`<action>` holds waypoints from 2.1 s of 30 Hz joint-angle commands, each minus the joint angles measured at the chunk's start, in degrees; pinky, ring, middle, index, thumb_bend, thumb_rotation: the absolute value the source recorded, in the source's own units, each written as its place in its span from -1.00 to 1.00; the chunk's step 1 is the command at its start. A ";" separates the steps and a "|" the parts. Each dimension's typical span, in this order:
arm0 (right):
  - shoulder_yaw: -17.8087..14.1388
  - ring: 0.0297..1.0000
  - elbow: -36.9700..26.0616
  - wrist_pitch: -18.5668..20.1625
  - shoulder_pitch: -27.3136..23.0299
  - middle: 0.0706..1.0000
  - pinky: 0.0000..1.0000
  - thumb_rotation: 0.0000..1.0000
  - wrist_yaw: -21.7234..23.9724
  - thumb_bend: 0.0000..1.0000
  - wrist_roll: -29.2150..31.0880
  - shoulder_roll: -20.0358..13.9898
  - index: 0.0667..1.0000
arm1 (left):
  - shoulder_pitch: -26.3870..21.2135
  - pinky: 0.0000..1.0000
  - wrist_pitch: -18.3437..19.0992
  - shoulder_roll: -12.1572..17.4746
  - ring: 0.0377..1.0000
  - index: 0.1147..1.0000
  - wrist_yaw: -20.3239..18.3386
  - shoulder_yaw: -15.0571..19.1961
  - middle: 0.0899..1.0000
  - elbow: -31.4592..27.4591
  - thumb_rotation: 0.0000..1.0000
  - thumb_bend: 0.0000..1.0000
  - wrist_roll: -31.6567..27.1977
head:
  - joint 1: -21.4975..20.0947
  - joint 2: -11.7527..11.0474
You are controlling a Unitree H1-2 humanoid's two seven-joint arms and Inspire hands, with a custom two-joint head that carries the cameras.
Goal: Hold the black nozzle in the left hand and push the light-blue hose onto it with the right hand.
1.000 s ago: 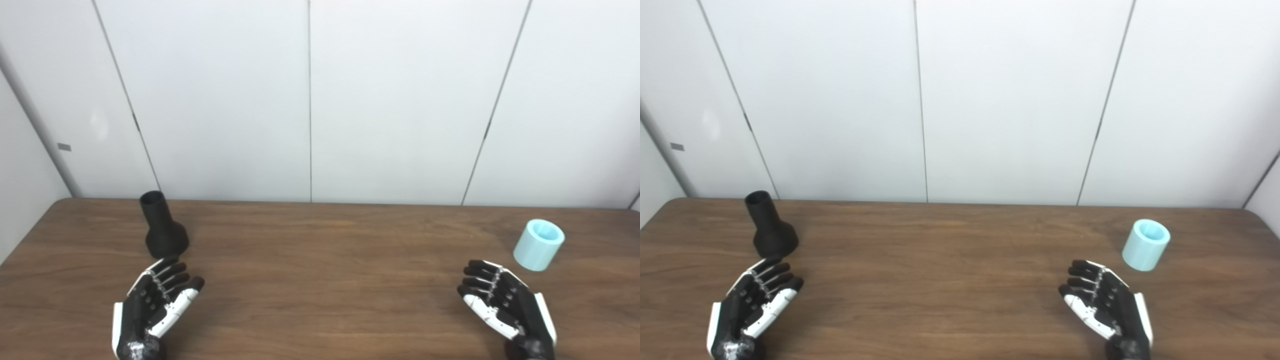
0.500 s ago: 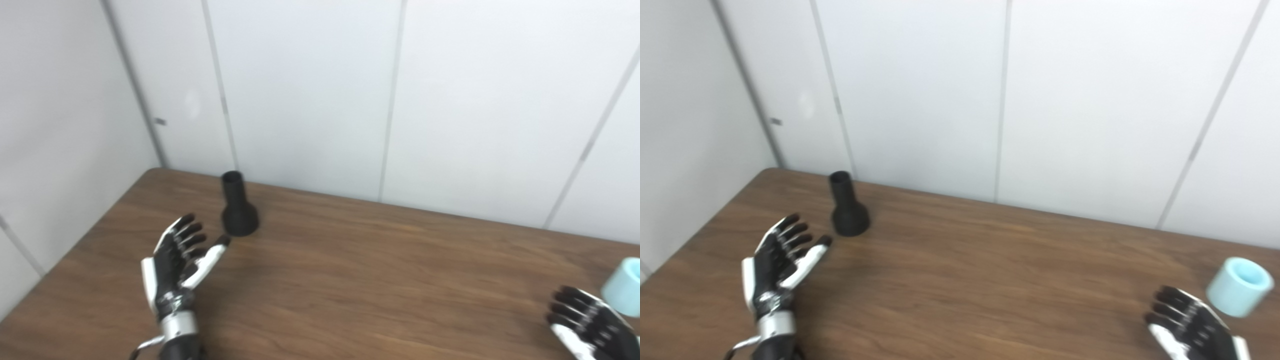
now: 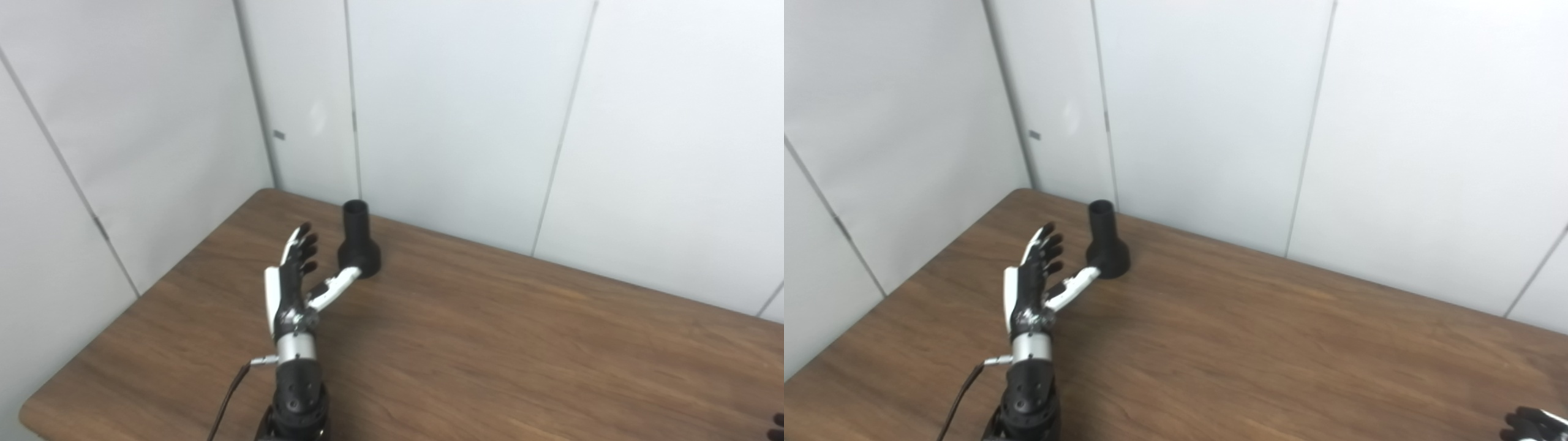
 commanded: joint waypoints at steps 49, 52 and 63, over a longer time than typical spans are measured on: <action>-1.38 -0.12 -0.44 0.84 0.38 -0.08 -0.31 0.15 -1.00 0.87 -0.13 -0.91 -0.13 | -16.12 0.70 6.51 17.93 0.87 0.96 -16.45 -11.37 0.95 29.34 -0.44 1.00 2.14 | -1.68 -0.31; -1.33 -0.13 -0.85 1.20 0.49 -0.09 -0.32 0.15 -1.19 0.92 -0.40 -0.84 -0.15 | -16.19 0.78 5.19 18.01 0.91 0.99 -17.48 -12.01 0.95 30.23 -0.50 1.00 1.29 | -1.86 -0.08; -1.61 -0.18 -1.53 1.71 0.93 -0.13 -0.36 0.17 -1.28 1.00 -0.26 -0.57 -0.19 | -17.02 0.73 1.65 19.43 0.80 0.86 -21.47 -13.52 0.81 32.48 -0.49 1.00 -0.83 | -2.83 0.31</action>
